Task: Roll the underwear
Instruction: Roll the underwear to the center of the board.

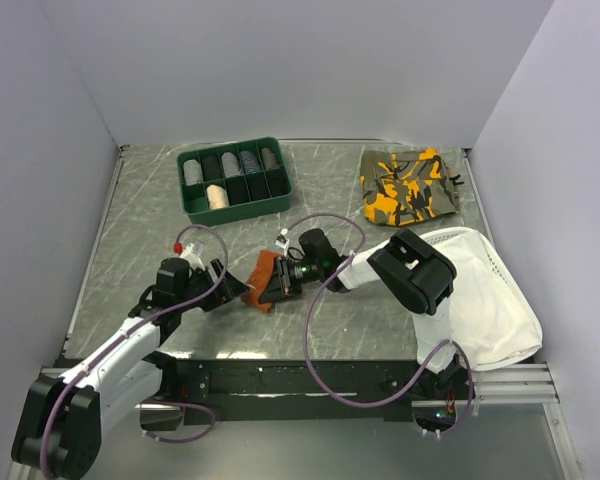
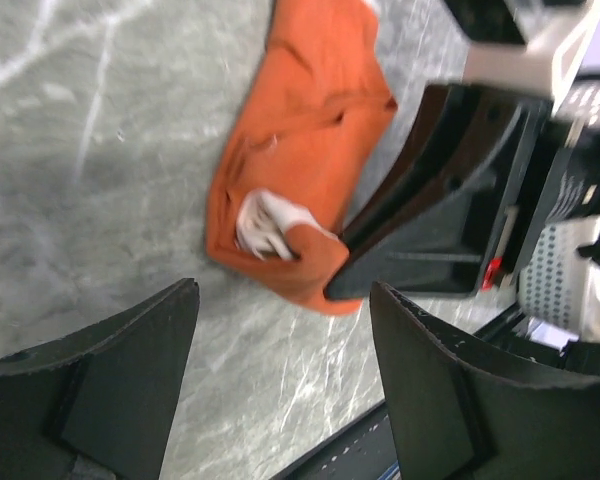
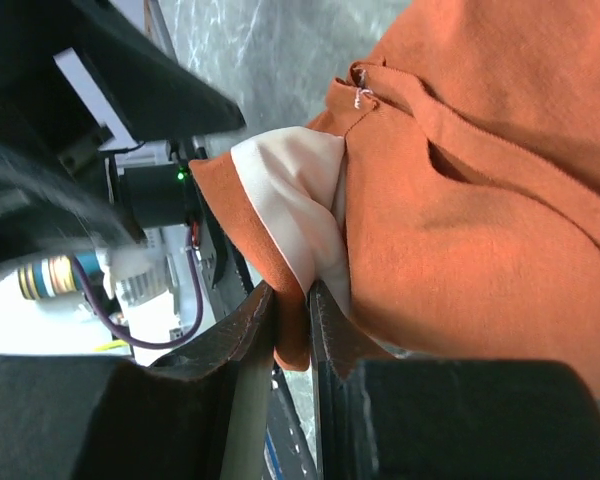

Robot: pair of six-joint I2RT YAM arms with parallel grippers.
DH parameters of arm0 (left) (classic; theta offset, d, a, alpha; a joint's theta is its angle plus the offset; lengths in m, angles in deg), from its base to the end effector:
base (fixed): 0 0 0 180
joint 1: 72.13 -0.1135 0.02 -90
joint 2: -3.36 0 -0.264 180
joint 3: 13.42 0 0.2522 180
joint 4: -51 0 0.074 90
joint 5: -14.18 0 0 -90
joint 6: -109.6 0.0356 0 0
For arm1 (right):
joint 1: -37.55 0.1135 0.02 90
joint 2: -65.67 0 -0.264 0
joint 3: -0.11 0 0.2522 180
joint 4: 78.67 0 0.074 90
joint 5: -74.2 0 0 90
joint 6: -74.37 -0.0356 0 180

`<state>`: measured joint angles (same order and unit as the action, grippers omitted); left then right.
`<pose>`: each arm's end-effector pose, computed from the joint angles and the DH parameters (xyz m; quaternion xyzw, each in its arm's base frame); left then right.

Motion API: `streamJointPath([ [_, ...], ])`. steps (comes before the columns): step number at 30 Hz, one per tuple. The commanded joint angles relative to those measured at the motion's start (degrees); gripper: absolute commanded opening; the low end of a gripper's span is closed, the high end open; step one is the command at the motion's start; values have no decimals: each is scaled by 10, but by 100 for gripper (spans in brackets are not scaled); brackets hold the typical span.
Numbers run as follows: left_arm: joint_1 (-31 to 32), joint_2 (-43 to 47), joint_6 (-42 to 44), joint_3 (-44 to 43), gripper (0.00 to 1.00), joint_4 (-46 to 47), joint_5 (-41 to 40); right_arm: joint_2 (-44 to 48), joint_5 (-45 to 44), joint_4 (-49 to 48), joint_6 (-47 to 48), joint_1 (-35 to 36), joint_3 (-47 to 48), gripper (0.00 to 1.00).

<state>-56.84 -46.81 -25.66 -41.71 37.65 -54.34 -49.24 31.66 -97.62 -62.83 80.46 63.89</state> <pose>0.1629 -0.0580 0.1605 -0.1428 0.8649 -0.3707 0.3069 0.2549 0.2728 0.1044 -0.1644 0.8081 0.5621 0.0633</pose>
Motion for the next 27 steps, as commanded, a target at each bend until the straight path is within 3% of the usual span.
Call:
streamJointPath([
  [1, 32, -11, 17, -5, 75, 19, -20, -22, -3, 65, 12, -7, 36, 13],
  [27, 53, -140, 9, -29, 69, 60, -93, -43, 35, 61, -12, -20, 55, 19],
])
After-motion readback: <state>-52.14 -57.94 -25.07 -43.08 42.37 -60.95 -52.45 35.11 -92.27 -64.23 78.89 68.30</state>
